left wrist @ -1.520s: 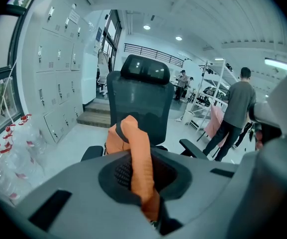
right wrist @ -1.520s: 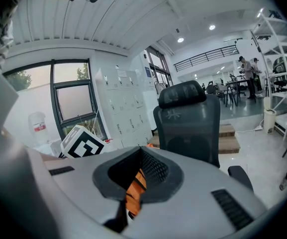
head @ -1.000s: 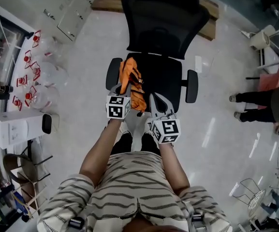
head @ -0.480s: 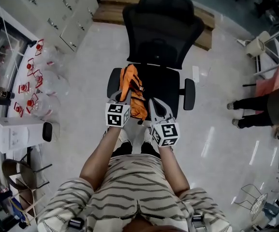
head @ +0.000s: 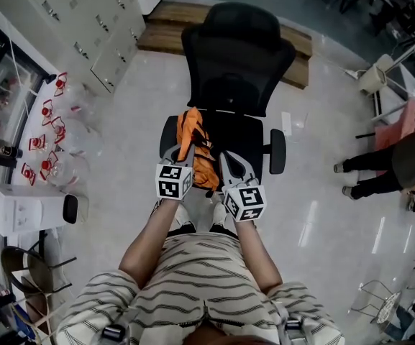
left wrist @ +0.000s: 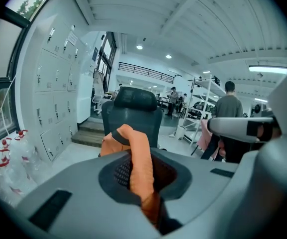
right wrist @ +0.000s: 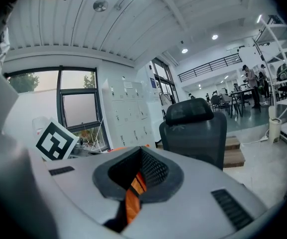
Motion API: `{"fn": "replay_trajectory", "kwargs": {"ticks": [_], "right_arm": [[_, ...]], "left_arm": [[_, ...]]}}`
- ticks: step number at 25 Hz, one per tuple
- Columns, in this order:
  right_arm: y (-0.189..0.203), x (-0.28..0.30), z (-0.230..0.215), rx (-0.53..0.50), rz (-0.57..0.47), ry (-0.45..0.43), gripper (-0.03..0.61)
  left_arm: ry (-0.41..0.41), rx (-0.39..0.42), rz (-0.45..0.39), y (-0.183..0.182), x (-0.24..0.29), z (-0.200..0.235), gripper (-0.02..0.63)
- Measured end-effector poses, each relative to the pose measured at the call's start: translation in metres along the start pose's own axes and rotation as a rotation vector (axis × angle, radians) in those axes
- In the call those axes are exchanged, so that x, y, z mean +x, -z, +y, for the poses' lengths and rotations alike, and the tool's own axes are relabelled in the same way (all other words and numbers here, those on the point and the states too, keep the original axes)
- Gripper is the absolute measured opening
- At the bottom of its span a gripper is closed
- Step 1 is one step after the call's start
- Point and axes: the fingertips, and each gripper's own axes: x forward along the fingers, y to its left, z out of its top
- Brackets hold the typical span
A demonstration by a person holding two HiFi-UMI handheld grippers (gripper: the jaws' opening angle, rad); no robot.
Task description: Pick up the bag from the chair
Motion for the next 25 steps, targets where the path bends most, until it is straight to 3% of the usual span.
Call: {"fn": "replay_trajectory", "kwargs": {"ticks": [25], "right_arm": [[-0.043, 0.004, 0.011, -0.037, -0.064, 0.003, 0.018]], "left_arm": [[0.043, 0.042, -0.134, -0.056, -0.041, -0.014, 0.037]]}}
